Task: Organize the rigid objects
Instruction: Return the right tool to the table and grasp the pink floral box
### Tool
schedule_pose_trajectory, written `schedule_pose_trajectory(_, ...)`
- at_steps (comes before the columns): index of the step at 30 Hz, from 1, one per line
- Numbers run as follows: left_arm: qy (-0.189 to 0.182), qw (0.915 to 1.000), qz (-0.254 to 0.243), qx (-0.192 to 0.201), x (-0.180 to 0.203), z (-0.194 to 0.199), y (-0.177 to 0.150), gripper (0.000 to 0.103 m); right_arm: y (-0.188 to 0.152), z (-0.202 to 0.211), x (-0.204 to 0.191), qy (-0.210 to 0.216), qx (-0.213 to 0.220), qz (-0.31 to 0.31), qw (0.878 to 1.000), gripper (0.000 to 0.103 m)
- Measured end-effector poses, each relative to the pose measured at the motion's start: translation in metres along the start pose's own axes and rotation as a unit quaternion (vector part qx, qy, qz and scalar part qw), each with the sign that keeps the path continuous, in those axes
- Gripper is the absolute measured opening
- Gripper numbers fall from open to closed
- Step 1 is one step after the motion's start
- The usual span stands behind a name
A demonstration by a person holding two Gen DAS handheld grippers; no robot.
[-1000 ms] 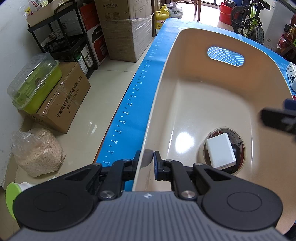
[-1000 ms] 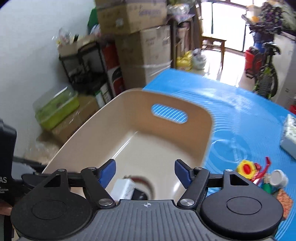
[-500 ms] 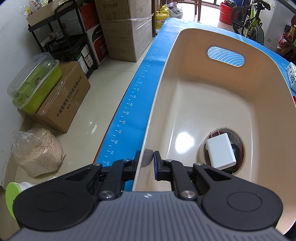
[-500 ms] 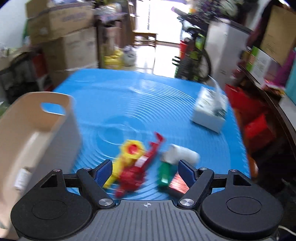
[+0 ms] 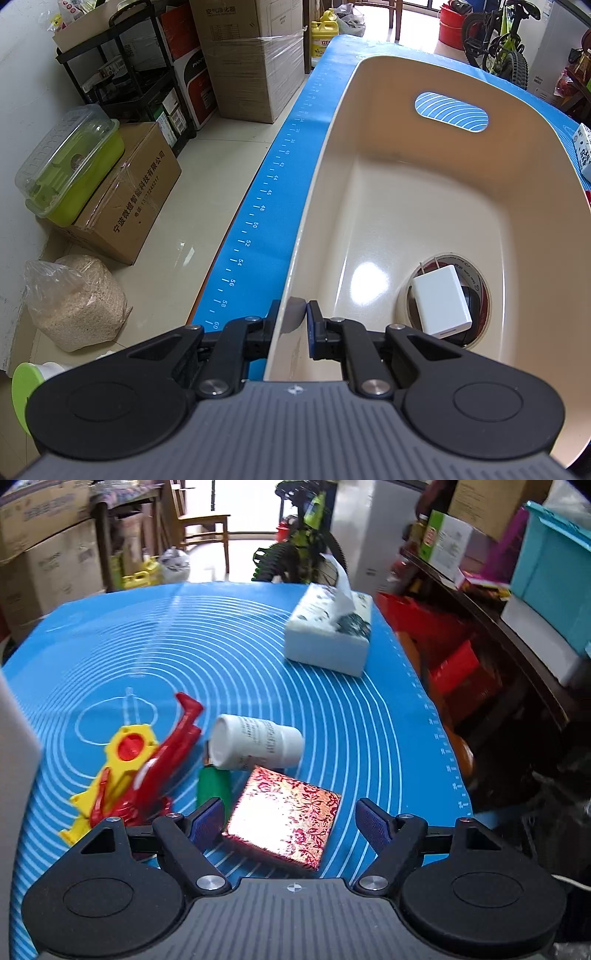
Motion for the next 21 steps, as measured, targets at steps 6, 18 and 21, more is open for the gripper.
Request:
schedule_pose_trajectory(6, 0.000, 1.0000, 0.000, -0.001, 0.000, 0.000, 0.000, 0.015, 0.000, -0.014, 0.001, -0.010, -0.015, -0.017, 1.000, 0.081)
schedule_pose_trajectory(18, 0.001, 1.0000, 0.000, -0.001, 0.000, 0.000, 0.000, 0.015, -0.009, -0.025, 0.002, 0.023, -0.020, -0.055, 0.998, 0.063)
schedule_pose_trajectory(21, 0.001, 1.0000, 0.000, -0.001, 0.000, 0.000, 0.000, 0.015, -0.011, -0.015, 0.005, 0.025, -0.006, -0.057, 0.998, 0.063)
Point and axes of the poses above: each gripper's, at about its wrist camera, not at the fingertips, and z roughly against the way its jaws point, x to its right, y to its top, the point moved 5 cm from there along -z, roughly the way its jaws point, and after that the axes turned 9 degrees about z, right-handed, at the moved point
